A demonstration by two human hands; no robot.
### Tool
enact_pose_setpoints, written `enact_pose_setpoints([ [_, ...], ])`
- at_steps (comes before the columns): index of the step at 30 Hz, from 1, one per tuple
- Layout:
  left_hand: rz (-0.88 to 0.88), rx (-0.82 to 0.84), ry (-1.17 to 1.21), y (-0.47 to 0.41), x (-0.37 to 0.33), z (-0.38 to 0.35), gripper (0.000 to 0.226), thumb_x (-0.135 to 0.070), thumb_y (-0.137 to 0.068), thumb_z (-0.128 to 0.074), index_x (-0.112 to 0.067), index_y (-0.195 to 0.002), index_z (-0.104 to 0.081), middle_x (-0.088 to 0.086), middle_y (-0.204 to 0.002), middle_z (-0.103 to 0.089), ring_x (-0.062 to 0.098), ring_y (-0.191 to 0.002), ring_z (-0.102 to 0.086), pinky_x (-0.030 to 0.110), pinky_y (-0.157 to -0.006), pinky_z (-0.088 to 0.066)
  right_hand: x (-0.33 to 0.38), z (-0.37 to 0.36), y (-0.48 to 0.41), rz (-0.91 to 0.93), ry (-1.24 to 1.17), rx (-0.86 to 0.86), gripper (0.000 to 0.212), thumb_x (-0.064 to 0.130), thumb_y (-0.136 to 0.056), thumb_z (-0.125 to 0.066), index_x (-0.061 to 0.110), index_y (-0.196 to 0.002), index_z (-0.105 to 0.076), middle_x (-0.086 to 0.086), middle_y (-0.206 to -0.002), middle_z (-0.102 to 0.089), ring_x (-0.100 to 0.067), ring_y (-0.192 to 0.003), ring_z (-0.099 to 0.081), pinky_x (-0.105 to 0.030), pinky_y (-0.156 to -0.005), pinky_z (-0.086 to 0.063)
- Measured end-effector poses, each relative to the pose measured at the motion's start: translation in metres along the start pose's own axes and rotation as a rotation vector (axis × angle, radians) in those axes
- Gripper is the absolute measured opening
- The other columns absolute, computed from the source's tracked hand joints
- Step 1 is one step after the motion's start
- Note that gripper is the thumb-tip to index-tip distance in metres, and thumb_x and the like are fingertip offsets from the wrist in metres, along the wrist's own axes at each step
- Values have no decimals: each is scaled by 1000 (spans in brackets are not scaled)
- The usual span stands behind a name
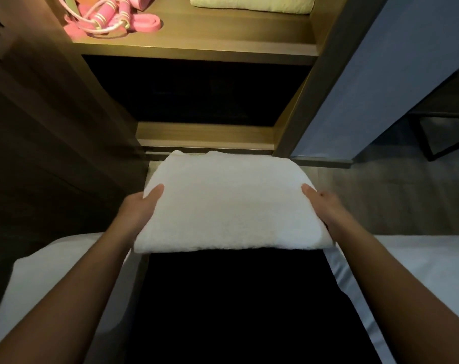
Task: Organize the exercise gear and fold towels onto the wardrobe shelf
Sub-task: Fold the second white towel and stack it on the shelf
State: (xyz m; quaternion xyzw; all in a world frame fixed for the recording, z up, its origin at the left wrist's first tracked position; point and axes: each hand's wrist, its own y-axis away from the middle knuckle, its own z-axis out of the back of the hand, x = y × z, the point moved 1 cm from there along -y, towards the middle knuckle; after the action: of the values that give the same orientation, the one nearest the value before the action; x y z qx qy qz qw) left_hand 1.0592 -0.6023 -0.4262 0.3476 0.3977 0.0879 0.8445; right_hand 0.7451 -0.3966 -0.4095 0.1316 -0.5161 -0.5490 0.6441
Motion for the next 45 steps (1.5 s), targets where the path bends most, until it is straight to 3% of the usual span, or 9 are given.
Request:
enact_pose_setpoints([
  [4, 133, 105, 90, 13, 13, 4, 55, -60, -89, -54, -15, -121, -52, 5, -103, -58, 28, -95, -57, 43, -81, -49, -14, 6, 11, -73, -99, 77, 64, 60, -93, -43, 12, -136, -44, -8, -111, -56, -22, -90, -55, -39, -84, -40],
  [7, 119, 79, 50, 22, 16, -3, 65, -60, -90, -53, -11, -132, -50, 9, -118, -57, 28, -100, -55, 40, -82, -47, -18, 0, 14, -56, -101, 16, 67, 60, -93, -46, 9, -135, -46, -12, -128, -55, -32, -112, -54, -39, -90, -41],
  [12, -66, -46, 118, 22, -19, -30, 59, -56, -94, -48, -14, -135, -48, 2, -106, -57, 18, -87, -54, 34, -74, -43, 11, -38, 17, 179, -127, -83, 61, 59, -94, -47, 12, -133, -52, -11, -123, -59, -26, -101, -57, -38, -88, -46],
  [15, -162, -121, 141, 24, -30, -28, 51, -49, -95, -51, -14, -132, -54, 3, -111, -60, 22, -95, -56, 35, -84, -45, 23, -36, 18, 288, -101, -119, 57, 53, -95, -50, 10, -132, -55, -12, -124, -62, -28, -103, -60, -34, -87, -47],
  [24, 18, -67, 406, 12, -28, -5, 51, -42, -98, -51, -15, -141, -44, 7, -118, -55, 28, -108, -56, 42, -88, -49, 19, -13, -3, 181, -184, -155, 54, 50, -100, -41, 9, -134, -53, -13, -121, -59, -27, -99, -57, -38, -85, -46],
  [29, -81, -91, 201, 12, -26, 1, 47, -45, -98, -48, -17, -137, -48, 7, -115, -58, 28, -105, -56, 50, -96, -48, 6, -5, -3, 244, -120, -187, 51, 46, -102, -39, 9, -134, -53, -15, -124, -59, -23, -96, -53, -34, -81, -40],
  [37, -44, -69, 149, 33, 28, 1, 39, -44, -98, -49, -19, -127, -56, 3, -105, -60, 19, -90, -58, 39, -83, -45, -38, -2, 6, 127, -54, -67, 43, 49, -101, -38, 16, -120, -56, 3, -88, -56, -16, -81, -54, -32, -74, -40],
  [40, 7, -6, 54, 44, 44, 8, 43, -47, -98, -46, -19, -130, -51, 4, -111, -57, 21, -96, -56, 39, -84, -44, -53, 1, 23, 168, 58, -20, 43, 48, -101, -39, 14, -120, -57, 2, -92, -59, -15, -84, -56, -28, -69, -40],
  [45, -510, -144, -349, 66, 47, 22, 43, -41, -95, -55, -23, -133, -42, -4, -130, -50, 10, -104, -52, 28, -79, -44, -53, 15, 46, 503, 376, -133, 49, 44, -98, -47, 17, -138, -40, -1, -127, -53, -17, -104, -52, -38, -86, -44],
])
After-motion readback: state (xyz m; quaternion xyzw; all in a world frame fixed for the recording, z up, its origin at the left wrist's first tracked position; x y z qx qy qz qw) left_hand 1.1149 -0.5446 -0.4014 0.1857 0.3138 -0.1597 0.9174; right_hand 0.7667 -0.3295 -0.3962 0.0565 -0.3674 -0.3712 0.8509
